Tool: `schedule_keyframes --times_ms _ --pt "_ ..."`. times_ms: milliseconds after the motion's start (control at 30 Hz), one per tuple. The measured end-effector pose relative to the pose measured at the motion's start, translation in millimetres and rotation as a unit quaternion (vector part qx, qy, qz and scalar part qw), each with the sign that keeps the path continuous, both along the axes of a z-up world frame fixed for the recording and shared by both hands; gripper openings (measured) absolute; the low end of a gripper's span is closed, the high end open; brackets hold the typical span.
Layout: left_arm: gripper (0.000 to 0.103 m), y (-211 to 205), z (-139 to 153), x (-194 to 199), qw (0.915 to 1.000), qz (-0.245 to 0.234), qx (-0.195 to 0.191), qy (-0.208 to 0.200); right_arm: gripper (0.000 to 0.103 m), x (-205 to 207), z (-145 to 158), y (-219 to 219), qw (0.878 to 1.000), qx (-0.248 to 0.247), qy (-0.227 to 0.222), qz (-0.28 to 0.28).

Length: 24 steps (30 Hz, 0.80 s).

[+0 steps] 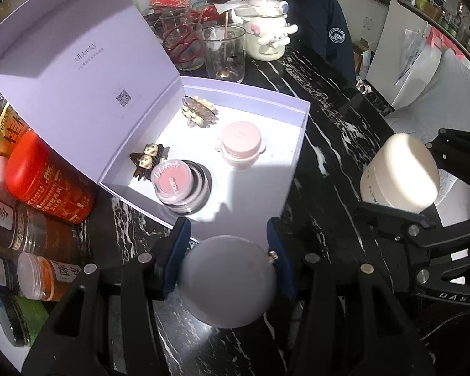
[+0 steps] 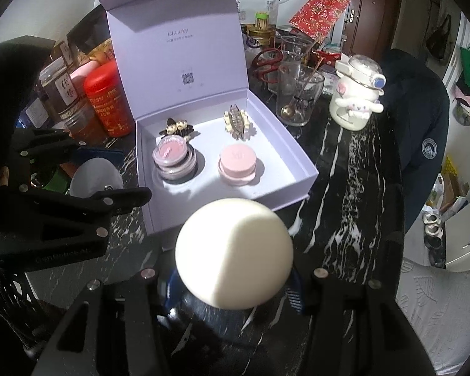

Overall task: Organize objects
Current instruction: 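Carry the white jar with the left tool while the right tool carries the cream jar, then stack the white jar on the compact with left tool while right tool stacks cream jar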

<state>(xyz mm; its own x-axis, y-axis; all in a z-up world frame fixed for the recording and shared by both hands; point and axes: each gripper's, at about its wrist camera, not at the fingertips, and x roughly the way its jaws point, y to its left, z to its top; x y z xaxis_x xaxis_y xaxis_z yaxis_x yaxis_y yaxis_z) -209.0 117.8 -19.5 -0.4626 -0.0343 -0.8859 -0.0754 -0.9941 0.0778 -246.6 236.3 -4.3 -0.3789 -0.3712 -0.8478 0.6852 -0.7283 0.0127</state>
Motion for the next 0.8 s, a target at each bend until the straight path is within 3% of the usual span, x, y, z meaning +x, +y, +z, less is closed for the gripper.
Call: schedule_keyframes --times_ms 200,800 --pt "0.049 -8 1 -12 0.9997 0.011 0.021 -0.007 0.055 -10 1 -7 1.000 -0.001 0.003 0.013" --pt "0.049 -31 -14 -51 0.9989 0.046 0.000 -0.011 0.055 -63 -15 -37 0.999 0.002 -0.002 0.039"
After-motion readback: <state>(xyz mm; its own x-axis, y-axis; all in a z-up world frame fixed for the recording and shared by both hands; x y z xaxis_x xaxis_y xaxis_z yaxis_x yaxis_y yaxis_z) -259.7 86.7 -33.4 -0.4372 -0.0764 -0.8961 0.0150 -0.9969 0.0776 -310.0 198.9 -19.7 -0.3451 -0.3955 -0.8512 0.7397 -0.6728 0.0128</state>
